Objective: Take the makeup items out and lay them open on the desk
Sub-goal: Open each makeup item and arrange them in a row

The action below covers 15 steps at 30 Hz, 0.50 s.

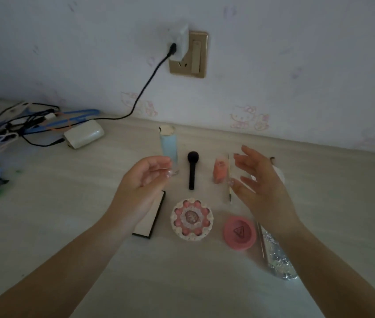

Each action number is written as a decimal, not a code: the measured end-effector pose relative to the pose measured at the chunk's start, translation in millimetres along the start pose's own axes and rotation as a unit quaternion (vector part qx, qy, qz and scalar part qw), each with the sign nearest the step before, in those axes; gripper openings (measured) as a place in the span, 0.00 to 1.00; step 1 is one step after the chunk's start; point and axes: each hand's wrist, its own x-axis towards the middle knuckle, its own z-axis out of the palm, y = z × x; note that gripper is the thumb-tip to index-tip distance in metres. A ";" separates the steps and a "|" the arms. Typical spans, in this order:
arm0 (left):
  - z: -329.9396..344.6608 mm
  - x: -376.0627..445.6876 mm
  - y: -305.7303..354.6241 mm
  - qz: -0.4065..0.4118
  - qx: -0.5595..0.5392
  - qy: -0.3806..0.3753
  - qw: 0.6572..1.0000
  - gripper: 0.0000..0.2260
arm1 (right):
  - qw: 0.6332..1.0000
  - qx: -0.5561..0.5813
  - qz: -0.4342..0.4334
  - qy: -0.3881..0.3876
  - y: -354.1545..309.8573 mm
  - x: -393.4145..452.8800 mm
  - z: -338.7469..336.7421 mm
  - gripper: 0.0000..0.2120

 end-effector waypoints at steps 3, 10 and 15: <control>4.6 -6.8 -14.9 0.038 0.000 -0.013 0.999 0.10 | 1.000 -0.017 -0.023 0.005 12.3 -10.4 -0.7 0.30; -5.1 -43.7 -34.8 0.136 -0.024 -0.036 0.990 0.09 | 0.995 -0.043 -0.084 0.032 9.1 -60.0 7.2 0.24; -21.7 -78.1 -33.9 0.159 -0.024 -0.020 0.987 0.09 | 0.994 -0.050 -0.094 0.037 -13.6 -108.3 21.9 0.24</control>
